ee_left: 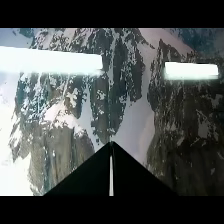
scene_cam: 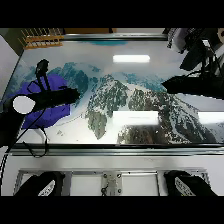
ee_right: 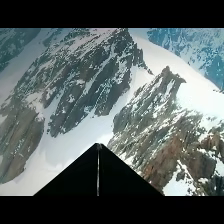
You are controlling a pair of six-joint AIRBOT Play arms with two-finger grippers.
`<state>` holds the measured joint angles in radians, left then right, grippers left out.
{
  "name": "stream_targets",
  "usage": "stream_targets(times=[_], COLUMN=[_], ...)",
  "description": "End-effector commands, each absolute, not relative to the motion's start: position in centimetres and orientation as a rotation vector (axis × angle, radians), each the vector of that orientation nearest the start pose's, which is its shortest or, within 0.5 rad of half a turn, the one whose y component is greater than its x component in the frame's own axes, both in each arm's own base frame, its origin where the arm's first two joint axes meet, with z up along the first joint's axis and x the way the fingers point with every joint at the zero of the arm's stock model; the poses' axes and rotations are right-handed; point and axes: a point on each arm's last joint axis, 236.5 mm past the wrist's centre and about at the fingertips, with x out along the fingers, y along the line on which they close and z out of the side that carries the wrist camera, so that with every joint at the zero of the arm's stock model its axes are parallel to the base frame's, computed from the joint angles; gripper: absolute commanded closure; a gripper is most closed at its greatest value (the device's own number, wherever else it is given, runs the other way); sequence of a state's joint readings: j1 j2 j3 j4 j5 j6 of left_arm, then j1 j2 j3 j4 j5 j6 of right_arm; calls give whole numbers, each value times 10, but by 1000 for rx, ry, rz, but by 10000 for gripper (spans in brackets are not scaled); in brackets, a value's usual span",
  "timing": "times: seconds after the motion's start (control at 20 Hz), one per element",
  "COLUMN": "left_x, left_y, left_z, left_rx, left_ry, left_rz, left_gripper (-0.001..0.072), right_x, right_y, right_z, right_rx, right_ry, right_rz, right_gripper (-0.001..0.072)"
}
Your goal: Fold the clothes and pants, and hang the long-sleeved shirts on hangers.
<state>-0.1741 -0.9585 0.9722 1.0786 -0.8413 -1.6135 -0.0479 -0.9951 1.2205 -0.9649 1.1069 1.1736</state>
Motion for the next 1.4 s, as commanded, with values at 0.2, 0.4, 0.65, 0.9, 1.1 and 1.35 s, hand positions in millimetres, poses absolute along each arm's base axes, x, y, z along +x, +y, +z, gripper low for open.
stream_targets(times=[0.2,0.4,0.65,0.9,1.1,1.35], left_x=[369,369,381,394,364,331], left_y=[-149,-149,-130,33,125,132], left_z=[114,114,117,96,13,-80], left_rx=[-430,-430,-310,-35,-190,-292], left_ry=[859,859,796,898,1134,1369], left_rz=[-352,-352,-323,69,295,326], left_gripper=[701,701,388,12,12,12], right_x=[379,379,379,379,379,379], right_y=[103,103,103,103,103,103], right_z=[184,184,184,184,184,184], right_rx=[142,142,142,142,142,142], right_ry=[749,749,749,749,749,749], right_rz=[497,497,497,497,497,497], right_gripper=[694,693,693,694,694,694])
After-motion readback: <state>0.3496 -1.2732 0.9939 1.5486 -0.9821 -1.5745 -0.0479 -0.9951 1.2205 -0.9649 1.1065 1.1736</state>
